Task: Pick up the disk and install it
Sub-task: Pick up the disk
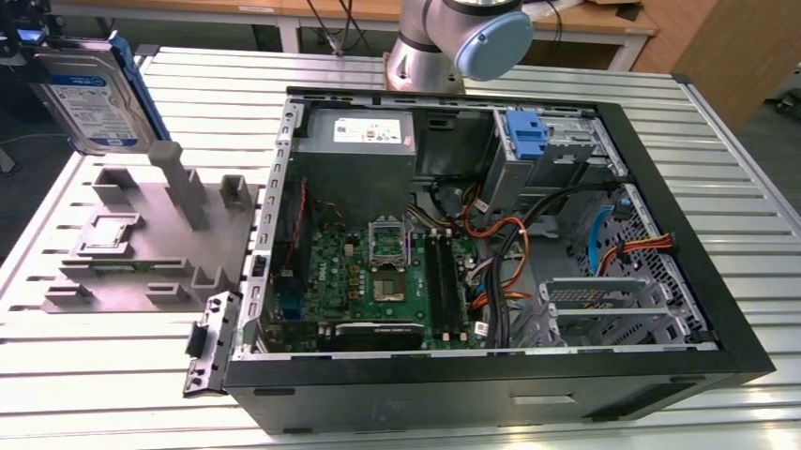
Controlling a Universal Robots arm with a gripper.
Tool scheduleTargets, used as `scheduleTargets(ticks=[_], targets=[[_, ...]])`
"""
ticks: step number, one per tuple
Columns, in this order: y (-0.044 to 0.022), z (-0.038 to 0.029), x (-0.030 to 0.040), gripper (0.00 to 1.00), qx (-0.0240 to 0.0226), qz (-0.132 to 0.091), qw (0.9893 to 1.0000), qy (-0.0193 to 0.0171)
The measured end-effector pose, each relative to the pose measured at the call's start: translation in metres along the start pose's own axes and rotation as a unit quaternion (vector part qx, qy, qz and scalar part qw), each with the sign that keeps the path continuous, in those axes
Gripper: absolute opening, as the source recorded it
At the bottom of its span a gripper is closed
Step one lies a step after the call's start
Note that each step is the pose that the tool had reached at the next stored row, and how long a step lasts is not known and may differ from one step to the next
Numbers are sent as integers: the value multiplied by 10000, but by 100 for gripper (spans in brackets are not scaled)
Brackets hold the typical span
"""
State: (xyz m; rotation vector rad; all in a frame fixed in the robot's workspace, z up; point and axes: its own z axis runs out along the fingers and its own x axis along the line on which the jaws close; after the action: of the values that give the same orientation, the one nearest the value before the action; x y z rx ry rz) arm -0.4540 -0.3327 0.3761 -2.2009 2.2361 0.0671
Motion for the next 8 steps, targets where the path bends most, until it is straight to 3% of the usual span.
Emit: scheduleTargets(ticks=[8], targets=[[1,-6,0,37,0,0,10000,-2]])
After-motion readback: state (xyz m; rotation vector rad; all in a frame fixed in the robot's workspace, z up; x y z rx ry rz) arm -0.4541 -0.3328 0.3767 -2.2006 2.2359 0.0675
